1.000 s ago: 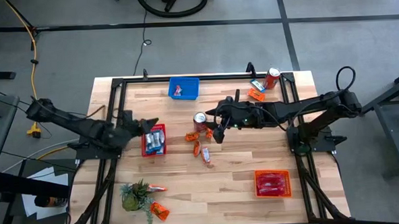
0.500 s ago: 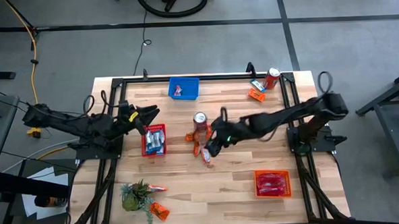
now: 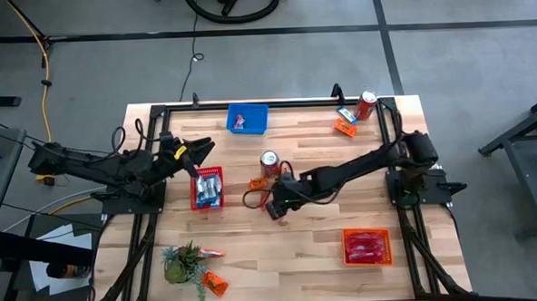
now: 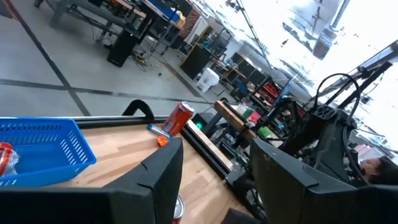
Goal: Sort candy
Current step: Put the orange chocolate into the blue bin
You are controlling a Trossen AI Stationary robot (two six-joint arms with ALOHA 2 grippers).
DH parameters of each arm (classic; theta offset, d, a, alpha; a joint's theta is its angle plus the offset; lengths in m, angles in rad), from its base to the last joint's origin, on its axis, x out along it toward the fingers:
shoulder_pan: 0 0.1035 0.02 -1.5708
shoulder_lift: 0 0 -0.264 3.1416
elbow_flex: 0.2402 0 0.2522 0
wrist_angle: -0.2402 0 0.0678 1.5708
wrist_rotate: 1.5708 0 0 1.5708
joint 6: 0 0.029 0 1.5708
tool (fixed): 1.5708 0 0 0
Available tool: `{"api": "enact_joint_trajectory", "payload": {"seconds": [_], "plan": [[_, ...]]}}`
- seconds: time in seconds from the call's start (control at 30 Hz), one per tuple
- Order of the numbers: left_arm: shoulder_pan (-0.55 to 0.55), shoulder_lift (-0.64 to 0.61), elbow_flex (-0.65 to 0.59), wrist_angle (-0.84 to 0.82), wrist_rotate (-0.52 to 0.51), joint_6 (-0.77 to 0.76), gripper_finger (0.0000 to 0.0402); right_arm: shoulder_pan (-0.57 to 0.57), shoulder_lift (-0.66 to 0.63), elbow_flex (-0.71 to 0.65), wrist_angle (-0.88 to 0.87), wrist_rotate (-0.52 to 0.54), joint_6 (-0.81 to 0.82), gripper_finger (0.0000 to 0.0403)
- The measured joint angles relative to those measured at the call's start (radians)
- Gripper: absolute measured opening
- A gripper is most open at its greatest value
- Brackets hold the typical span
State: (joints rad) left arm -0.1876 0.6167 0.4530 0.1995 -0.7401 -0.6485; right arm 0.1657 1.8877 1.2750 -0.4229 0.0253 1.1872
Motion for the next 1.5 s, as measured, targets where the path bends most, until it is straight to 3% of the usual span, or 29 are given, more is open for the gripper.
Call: {"api": "enact_joint_trajectory", "payload": {"seconds": [0.27, 0.47, 1.07, 1.2, 1.4, 1.5], "plan": [[0.013, 0.0, 0.0, 0.0, 0.024, 0.006, 0.0174, -0.016, 0.17, 0.267, -0.359, 0.009, -0.128, 0.0231], [0.013, 0.0, 0.0, 0.0, 0.025, 0.006, 0.0174, -0.015, 0.228, 0.34, -0.359, -0.021, -0.15, 0.0231], [0.013, 0.0, 0.0, -0.022, 0.024, 0.006, 0.0174, -0.001, 0.297, 0.342, -0.363, -0.055, -0.135, 0.0229], [0.013, 0.0, 0.0, -0.022, 0.024, 0.006, 0.0174, 0.009, 0.299, 0.342, -0.378, -0.041, -0.238, 0.0185], [0.013, 0.0, 0.0, -0.022, 0.023, 0.024, 0.0174, 0.025, 0.286, 0.339, -0.458, -0.01, -0.325, 0.0028], [0.013, 0.0, 0.0, -0.022, 0.023, 0.025, 0.0174, 0.031, 0.241, 0.336, -0.564, -0.005, -0.396, 0.002]]}}
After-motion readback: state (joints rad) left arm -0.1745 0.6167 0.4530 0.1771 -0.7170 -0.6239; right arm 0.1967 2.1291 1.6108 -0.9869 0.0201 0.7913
